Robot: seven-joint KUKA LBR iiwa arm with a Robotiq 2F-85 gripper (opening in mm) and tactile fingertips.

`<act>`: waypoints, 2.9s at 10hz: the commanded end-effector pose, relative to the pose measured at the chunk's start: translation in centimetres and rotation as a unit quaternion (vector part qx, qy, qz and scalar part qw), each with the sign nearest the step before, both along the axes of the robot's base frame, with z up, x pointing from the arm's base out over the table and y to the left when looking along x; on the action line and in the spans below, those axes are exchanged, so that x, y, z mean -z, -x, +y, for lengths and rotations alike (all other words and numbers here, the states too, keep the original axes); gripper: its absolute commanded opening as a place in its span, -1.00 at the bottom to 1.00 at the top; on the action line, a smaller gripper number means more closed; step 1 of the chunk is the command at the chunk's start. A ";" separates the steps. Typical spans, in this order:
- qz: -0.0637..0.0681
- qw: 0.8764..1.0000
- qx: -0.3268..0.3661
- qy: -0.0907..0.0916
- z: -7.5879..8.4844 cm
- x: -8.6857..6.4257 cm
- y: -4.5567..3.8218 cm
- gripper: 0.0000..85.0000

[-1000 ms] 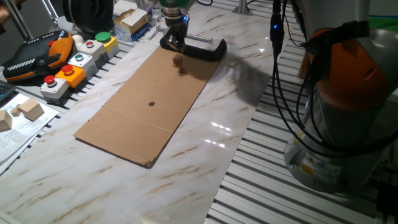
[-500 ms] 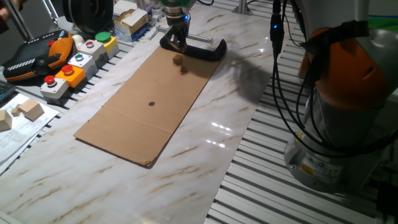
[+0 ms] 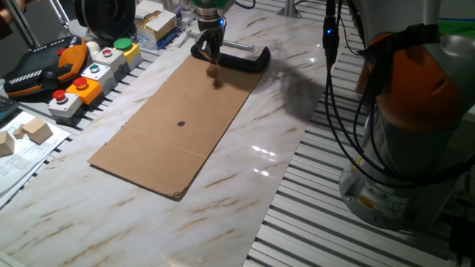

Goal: Hold a small block with the gripper and sweep it from left to right on the table

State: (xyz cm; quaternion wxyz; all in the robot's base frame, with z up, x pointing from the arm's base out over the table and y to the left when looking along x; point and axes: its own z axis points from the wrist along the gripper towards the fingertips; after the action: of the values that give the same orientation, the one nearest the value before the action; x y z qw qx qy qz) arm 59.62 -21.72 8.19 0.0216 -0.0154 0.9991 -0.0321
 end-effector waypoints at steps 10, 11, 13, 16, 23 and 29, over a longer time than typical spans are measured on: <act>-0.003 1.000 -0.005 0.000 -0.5 1.7 -0.74 0.44; -0.004 1.000 -0.006 -0.001 -0.5 1.8 -0.83 0.44; -0.004 1.000 -0.006 -0.004 -0.4 2.2 -0.96 0.43; -0.002 1.000 -0.007 -0.008 -0.2 2.8 -1.14 0.40; -0.006 1.000 -0.006 -0.012 -0.1 3.8 -0.94 0.22; -0.003 1.000 -0.007 -0.013 0.1 3.8 -0.95 -0.52</act>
State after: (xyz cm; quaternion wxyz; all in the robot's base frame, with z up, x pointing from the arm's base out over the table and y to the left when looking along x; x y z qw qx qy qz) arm 60.56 -21.66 4.38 0.0251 -0.0222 0.9993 -0.0189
